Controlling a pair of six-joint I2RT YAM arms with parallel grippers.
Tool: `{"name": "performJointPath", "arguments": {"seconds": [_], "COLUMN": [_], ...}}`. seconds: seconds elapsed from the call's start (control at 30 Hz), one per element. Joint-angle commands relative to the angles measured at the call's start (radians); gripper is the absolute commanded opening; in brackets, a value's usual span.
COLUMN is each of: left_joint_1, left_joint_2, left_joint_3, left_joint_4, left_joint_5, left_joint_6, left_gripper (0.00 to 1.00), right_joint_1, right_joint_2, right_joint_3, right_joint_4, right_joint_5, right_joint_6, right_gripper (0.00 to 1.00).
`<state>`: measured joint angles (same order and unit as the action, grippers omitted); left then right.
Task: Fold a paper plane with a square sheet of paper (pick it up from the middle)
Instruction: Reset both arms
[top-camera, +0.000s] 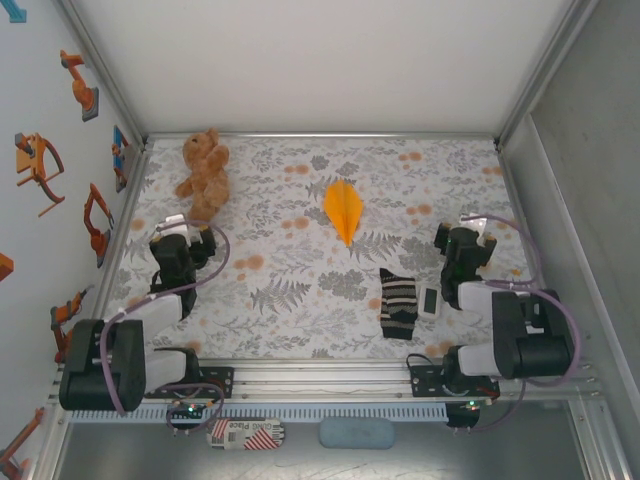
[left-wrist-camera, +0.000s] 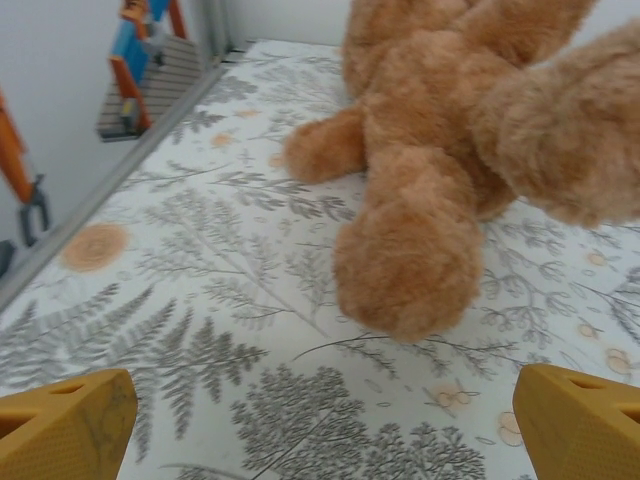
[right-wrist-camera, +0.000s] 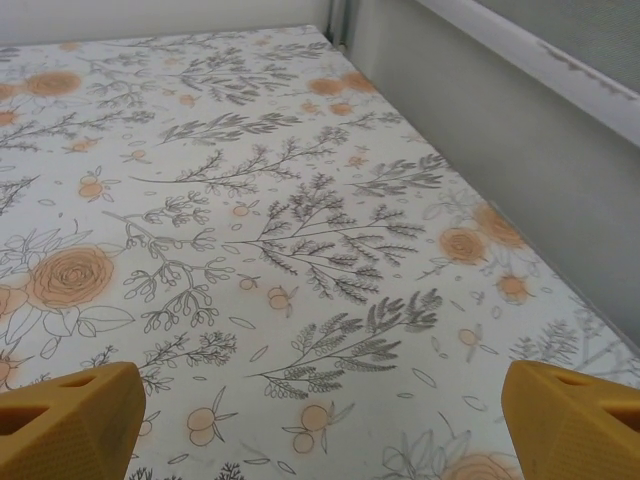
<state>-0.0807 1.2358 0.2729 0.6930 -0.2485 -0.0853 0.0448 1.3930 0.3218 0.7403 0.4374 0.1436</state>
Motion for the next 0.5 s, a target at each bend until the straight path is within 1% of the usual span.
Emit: {"name": "performJointPath", "arguments": {"seconds": [0.0, 0.03, 0.13, 0.23, 0.4, 0.43, 0.47], "left_joint_1": [0.023, 0.032, 0.060, 0.086, 0.099, 0.099, 0.099], "left_joint_2": [0.050, 0.069, 0.135, 0.209, 0.310, 0.310, 0.295], "left_joint_3": [-0.017, -0.015, -0.007, 0.019, 0.047, 0.058, 0.078], "left_joint_4": [0.181, 0.198, 0.253, 0.277, 0.325, 0.309, 0.247], "left_joint_5": [0.129, 0.137, 0.179, 0.221, 0.220, 0.224, 0.219], "left_joint_6": [0.045, 0.043, 0.035, 0.020, 0.000, 0.002, 0.001], "left_gripper": [0.96, 0.96, 0.96, 0.96, 0.96, 0.96, 0.96], "right_joint_1": [-0.029, -0.030, -0.041, -0.045, -0.046, -0.046, -0.046], "right_joint_2": [0.065, 0.061, 0.092, 0.157, 0.150, 0.150, 0.150], "right_joint_3": [-0.022, -0.023, -0.033, -0.037, -0.011, 0.005, 0.025], "right_joint_4": [0.226, 0.214, 0.256, 0.338, 0.276, 0.244, 0.209], "right_joint_5": [-0.111, -0.140, -0.195, -0.233, -0.250, -0.245, -0.241], "right_joint_6": [-0.040, -0.042, -0.048, -0.062, -0.065, -0.063, -0.061], "right_gripper": [0.90, 0.90, 0.90, 0.90, 0.90, 0.90, 0.90]}}
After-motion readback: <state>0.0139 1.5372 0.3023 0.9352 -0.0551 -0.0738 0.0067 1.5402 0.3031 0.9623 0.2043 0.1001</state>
